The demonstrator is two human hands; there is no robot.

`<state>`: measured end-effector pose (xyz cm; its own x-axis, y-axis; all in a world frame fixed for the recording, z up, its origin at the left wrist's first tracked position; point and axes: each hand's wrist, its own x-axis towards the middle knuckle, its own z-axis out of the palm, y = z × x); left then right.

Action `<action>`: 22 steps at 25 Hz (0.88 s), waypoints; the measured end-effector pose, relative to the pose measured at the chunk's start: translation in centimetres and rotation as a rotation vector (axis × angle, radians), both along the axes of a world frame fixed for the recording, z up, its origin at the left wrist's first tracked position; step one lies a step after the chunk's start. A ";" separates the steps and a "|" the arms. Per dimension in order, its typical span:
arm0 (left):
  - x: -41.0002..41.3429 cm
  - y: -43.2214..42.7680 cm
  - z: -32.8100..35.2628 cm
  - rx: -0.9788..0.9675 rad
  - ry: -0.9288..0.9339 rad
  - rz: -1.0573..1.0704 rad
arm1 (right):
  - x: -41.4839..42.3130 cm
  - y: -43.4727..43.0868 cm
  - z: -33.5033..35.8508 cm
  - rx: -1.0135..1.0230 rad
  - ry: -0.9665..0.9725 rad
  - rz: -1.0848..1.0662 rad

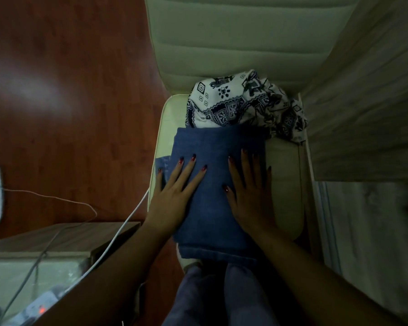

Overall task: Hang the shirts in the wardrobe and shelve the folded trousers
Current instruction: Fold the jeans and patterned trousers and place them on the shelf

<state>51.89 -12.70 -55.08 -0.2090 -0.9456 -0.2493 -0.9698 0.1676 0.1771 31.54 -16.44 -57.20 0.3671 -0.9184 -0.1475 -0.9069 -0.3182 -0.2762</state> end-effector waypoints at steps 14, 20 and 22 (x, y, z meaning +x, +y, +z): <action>-1.9 -5.5 2.2 -0.080 0.210 0.210 | -3.4 -6.5 1.7 0.064 -0.674 -0.338; -3.6 -15.6 3.4 -0.059 0.511 0.537 | -2.3 -15.1 3.0 0.042 -0.537 -0.342; -3.7 -16.3 3.8 0.014 0.625 0.517 | -1.7 -16.6 5.1 0.012 -0.638 -0.408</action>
